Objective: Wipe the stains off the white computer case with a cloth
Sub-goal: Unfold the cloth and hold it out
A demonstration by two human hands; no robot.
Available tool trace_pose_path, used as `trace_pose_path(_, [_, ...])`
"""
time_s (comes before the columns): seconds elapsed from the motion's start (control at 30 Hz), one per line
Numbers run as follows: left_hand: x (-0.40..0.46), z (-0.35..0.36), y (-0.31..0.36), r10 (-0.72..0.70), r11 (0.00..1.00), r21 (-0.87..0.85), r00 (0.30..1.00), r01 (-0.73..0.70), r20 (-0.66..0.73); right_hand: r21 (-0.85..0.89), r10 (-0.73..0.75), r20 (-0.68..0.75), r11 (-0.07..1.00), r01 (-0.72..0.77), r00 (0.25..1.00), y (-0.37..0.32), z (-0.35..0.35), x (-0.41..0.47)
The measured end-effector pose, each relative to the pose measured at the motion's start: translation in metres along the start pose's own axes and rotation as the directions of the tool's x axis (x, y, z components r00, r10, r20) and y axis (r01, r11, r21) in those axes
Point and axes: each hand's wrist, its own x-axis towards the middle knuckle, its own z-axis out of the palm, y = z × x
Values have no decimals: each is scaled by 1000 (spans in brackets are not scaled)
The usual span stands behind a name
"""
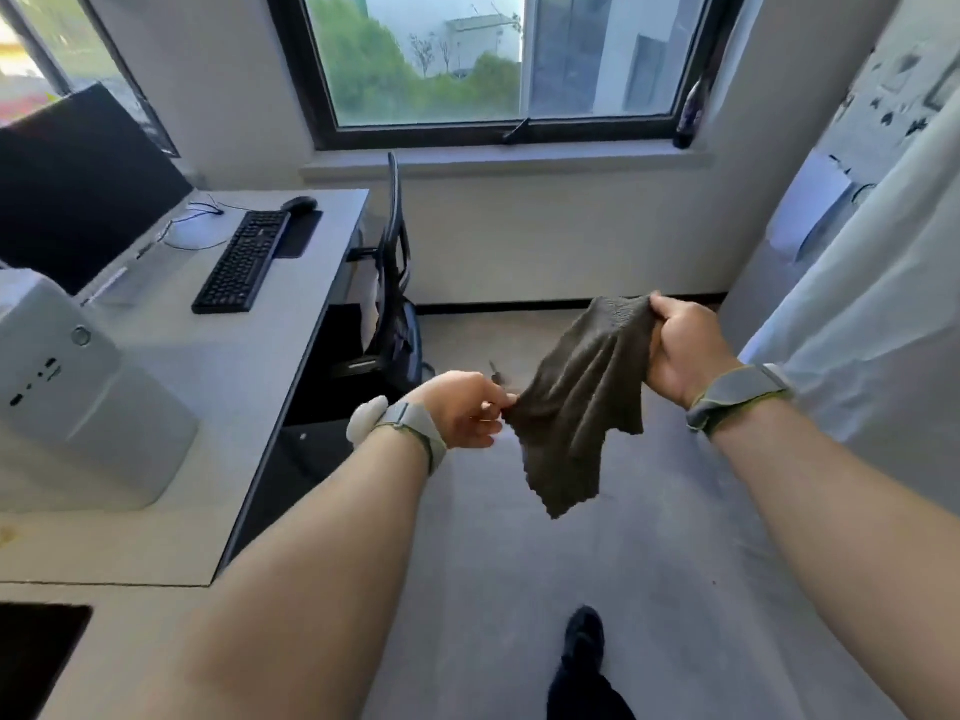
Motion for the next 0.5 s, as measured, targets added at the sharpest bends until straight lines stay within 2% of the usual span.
trace_pose_path(0.07, [37,-1,31,-31,988,147,993,47,-113,-14,4,-28,1000,-4,1000,-22,-16,49])
trace_pose_path(0.1, [54,-1,46,-9,989,144,987,32,-163,-75,-7,-35,997,4,999,-34,-23,73])
trace_pose_path(0.13, [77,5,68,40,991,130,978,-14,-203,-220,-59,-63,975,44,996,-51,-34,101])
trace_pose_path(0.17, [90,9,89,88,994,89,963,-68,-253,-409,-140,-84,908,94,987,-65,-38,121])
trace_pose_path(0.2, [92,4,93,139,990,64,940,-125,-313,-611,-233,-78,779,138,969,-64,-39,127])
trace_pose_path(0.23, [113,10,120,174,985,76,919,-157,-355,-782,-326,-57,603,162,944,-86,-44,150])
trace_pose_path(0.27, [127,11,140,178,984,94,903,-153,-391,-866,-366,-26,473,162,930,-101,-46,167])
trace_pose_path(0.3, [135,12,159,175,982,139,895,-128,-411,-893,-389,-14,418,163,921,-113,-47,183])
trace_pose_path(0.33, [148,10,178,155,979,184,893,-83,-422,-893,-382,6,413,176,924,-126,-48,202])
trace_pose_path(0.4, [163,2,205,137,962,274,893,-15,-430,-824,-292,86,517,233,952,-143,-46,236])
trace_pose_path(0.47, [181,-11,231,194,932,361,861,-13,-470,-773,-169,168,589,236,971,-155,-37,265])
trace_pose_path(0.5, [188,-17,244,246,911,413,833,-24,-495,-784,-130,202,573,239,971,-161,-32,280])
